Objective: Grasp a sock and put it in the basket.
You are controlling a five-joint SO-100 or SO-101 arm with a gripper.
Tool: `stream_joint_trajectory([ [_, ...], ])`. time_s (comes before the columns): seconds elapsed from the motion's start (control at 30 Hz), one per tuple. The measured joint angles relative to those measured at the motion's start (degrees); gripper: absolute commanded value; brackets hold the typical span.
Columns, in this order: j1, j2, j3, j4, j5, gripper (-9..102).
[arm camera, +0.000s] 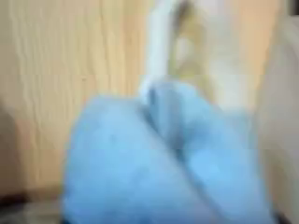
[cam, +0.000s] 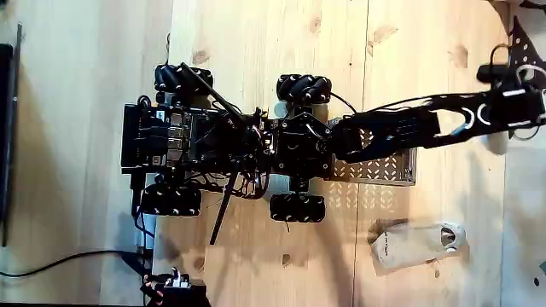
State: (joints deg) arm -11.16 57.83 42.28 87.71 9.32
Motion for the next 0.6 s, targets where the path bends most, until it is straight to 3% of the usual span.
stream_joint_trajectory([
  [0.33,-0.35,38.76,21.62,3.96,2.2,0],
  [0.6,7.38,71.28,41.92,3.87,1.32,0],
])
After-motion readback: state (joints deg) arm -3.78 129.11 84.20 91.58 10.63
